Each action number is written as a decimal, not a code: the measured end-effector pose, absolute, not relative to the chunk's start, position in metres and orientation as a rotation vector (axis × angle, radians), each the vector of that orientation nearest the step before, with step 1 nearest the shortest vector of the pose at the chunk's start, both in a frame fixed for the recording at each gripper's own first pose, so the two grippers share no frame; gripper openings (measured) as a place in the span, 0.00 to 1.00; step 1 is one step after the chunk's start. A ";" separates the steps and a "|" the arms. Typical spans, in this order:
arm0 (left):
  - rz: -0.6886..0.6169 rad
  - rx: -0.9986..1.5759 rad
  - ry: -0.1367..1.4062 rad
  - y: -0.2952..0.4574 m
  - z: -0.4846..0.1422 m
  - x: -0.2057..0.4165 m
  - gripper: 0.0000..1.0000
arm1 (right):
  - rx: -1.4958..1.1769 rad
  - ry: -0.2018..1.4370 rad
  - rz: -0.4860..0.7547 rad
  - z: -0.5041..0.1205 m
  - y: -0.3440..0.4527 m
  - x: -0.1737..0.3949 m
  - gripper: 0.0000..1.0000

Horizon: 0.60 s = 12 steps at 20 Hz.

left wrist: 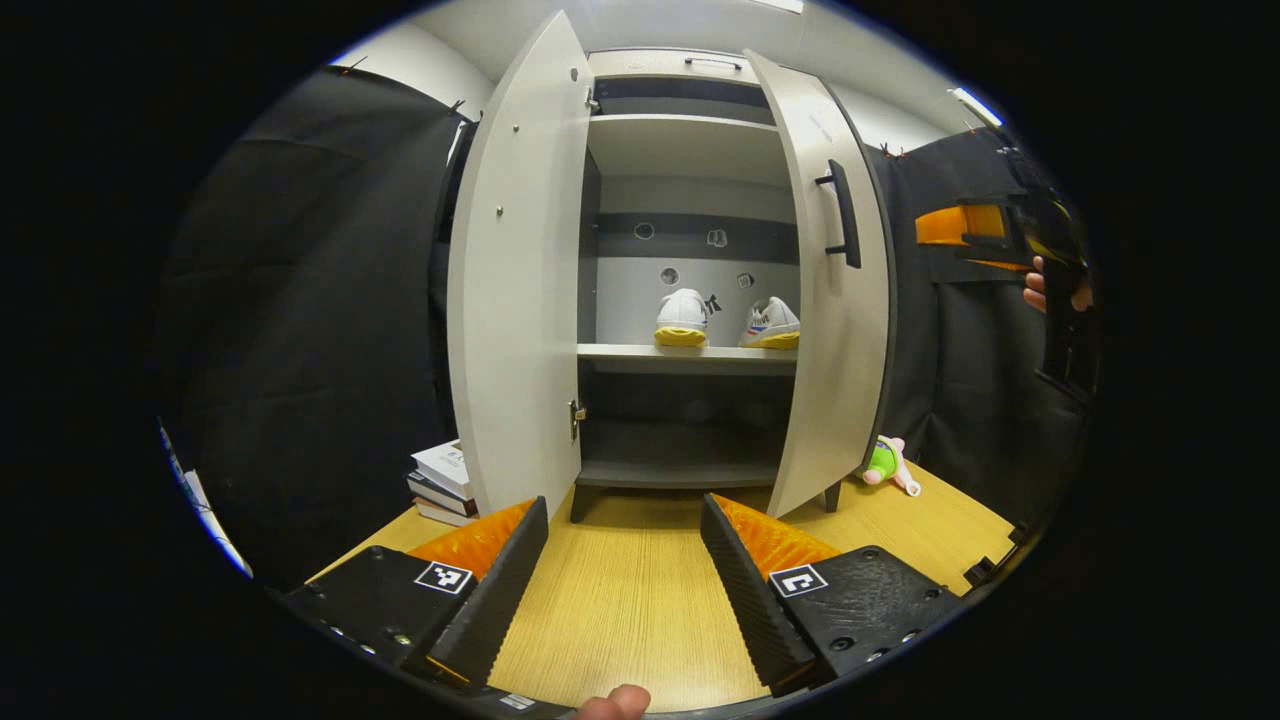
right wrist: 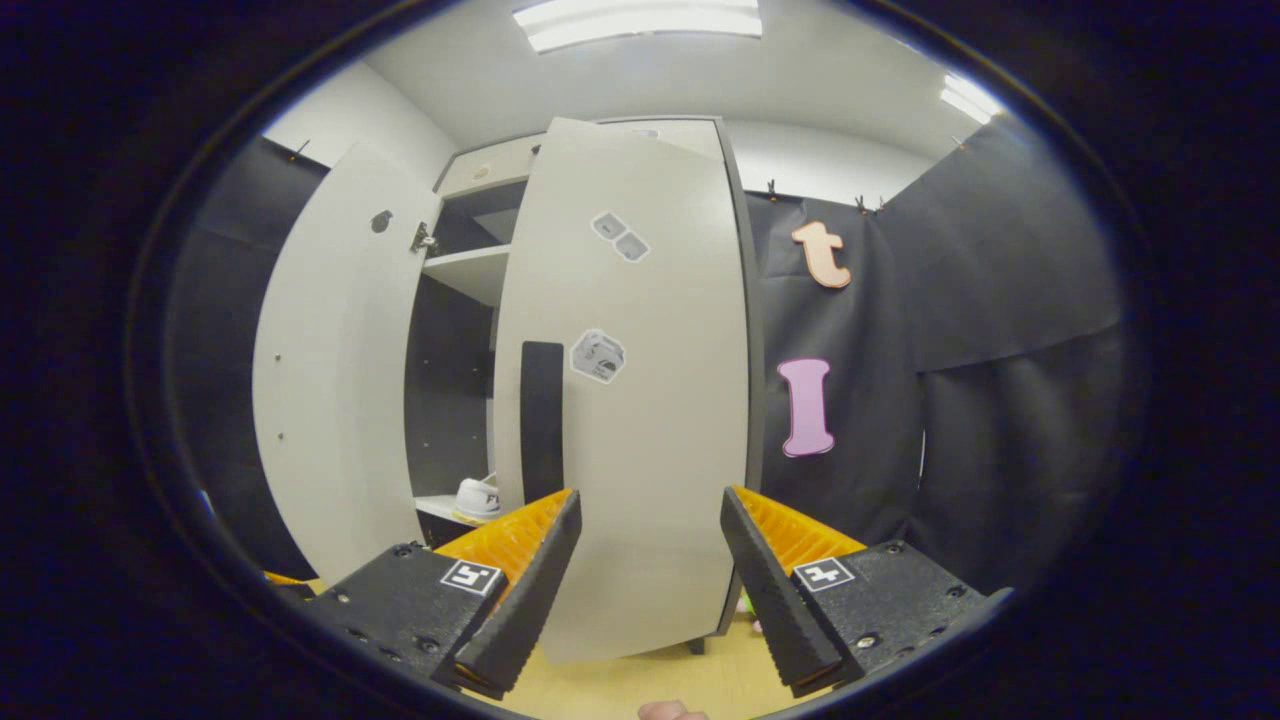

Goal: Grab one shoe with the right hand and put it into the shoe cabinet, grab the other shoe with the left hand and put it into the shoe cabinet; then close the right door with the right hand and the left door with the left hand.

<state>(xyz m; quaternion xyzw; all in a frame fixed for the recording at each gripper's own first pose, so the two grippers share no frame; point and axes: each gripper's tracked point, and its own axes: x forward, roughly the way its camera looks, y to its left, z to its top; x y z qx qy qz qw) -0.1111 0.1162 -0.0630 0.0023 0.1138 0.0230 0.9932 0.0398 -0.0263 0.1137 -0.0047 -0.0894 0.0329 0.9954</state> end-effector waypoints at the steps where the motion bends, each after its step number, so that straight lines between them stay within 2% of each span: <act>1: 0.040 0.003 0.231 0.113 -0.063 -0.112 0.92 | -0.004 -0.176 0.059 0.107 -0.027 0.033 0.87; 3: 0.030 -0.011 0.225 0.109 -0.057 -0.112 0.92 | 0.006 -0.167 0.055 0.092 -0.023 0.030 0.87; 4: 0.028 -0.017 0.218 0.108 -0.054 -0.111 0.92 | 0.013 -0.165 0.053 0.084 -0.021 0.025 0.92; 12: 0.085 -0.026 0.162 0.136 -0.019 -0.113 0.92 | -0.023 -0.155 0.028 0.016 -0.005 -0.011 0.92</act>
